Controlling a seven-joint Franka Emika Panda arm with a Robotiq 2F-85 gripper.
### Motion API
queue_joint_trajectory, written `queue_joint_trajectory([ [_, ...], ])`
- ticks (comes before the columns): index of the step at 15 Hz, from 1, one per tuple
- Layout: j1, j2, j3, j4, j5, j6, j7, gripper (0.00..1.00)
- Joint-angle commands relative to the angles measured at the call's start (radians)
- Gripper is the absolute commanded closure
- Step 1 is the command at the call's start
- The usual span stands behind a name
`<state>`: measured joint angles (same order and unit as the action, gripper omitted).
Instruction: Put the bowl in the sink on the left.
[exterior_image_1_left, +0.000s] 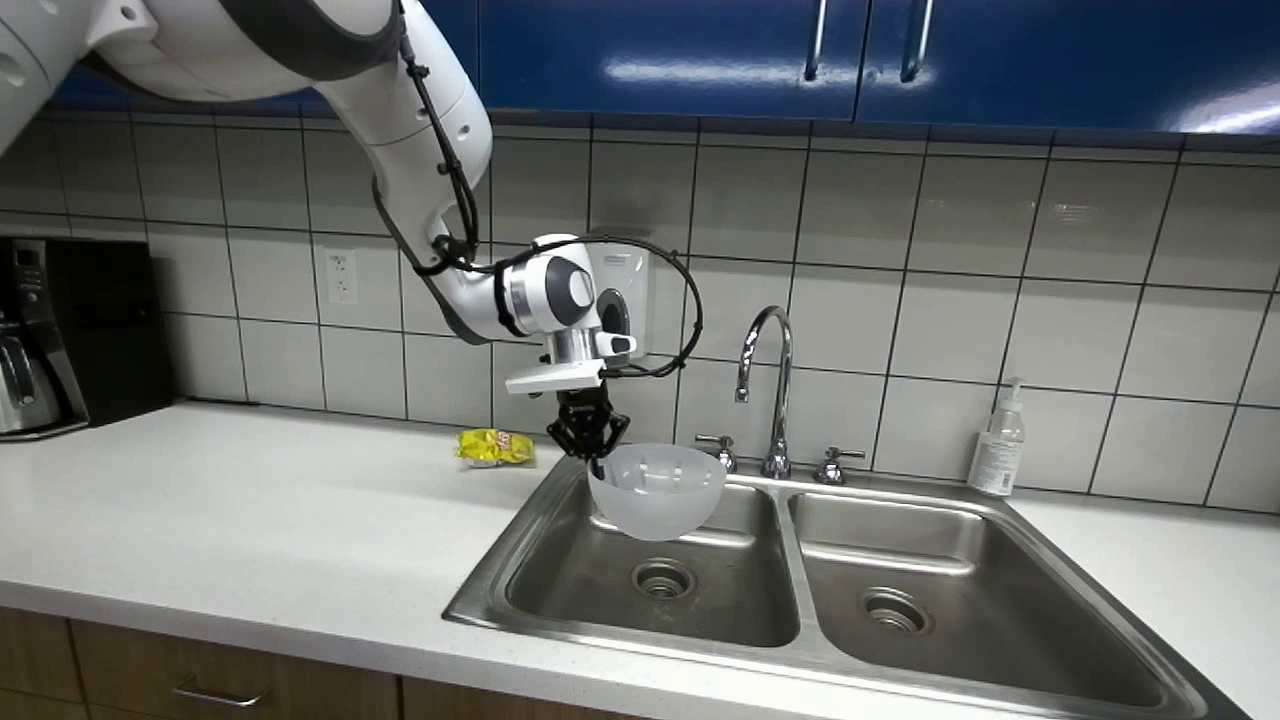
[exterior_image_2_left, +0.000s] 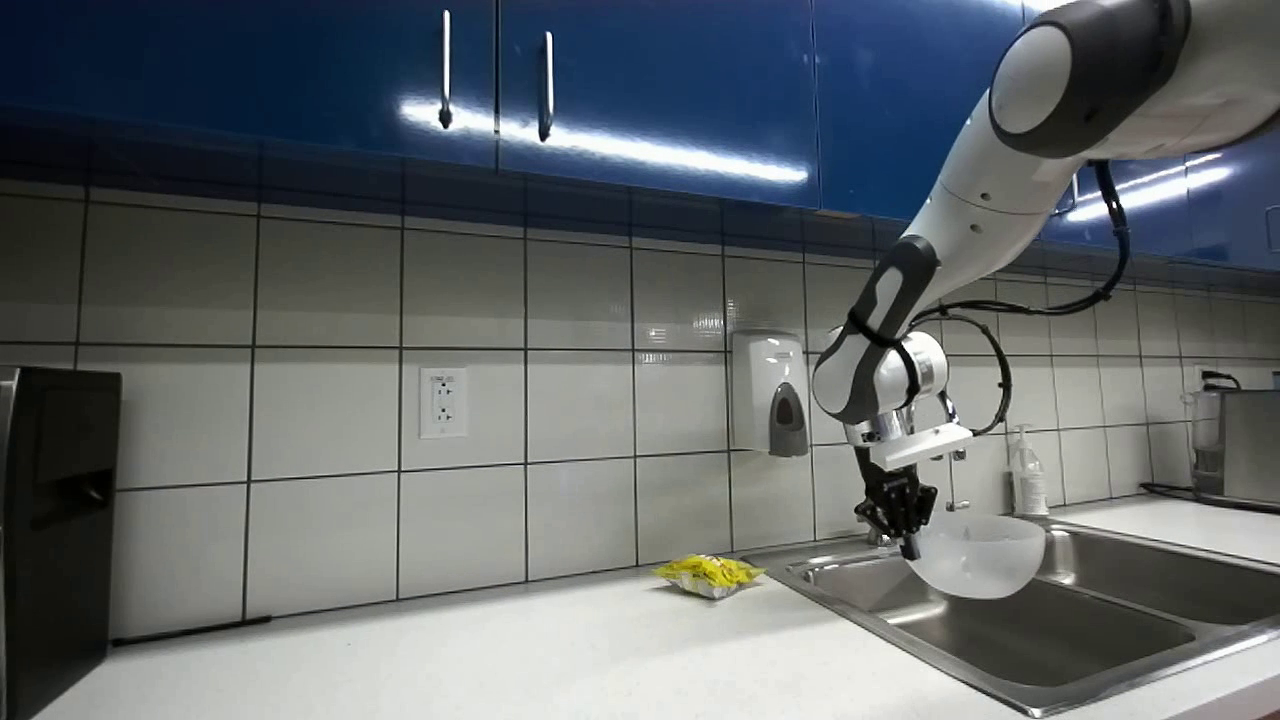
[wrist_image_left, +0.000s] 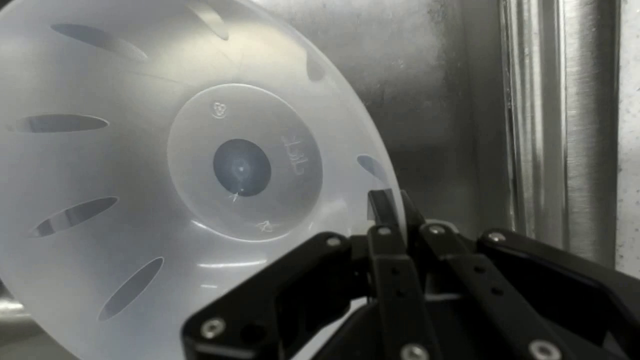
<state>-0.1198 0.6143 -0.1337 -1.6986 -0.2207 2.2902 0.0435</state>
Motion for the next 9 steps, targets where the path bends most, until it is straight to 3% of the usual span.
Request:
queue_joint_trajectory([
  [1, -0.016, 0.053, 0.001, 0.077, 0.026, -0.046, -0.046, 0.99],
  [9, -0.014, 0.137, -0.006, 0.137, 0.017, -0.041, -0.048, 0.99],
])
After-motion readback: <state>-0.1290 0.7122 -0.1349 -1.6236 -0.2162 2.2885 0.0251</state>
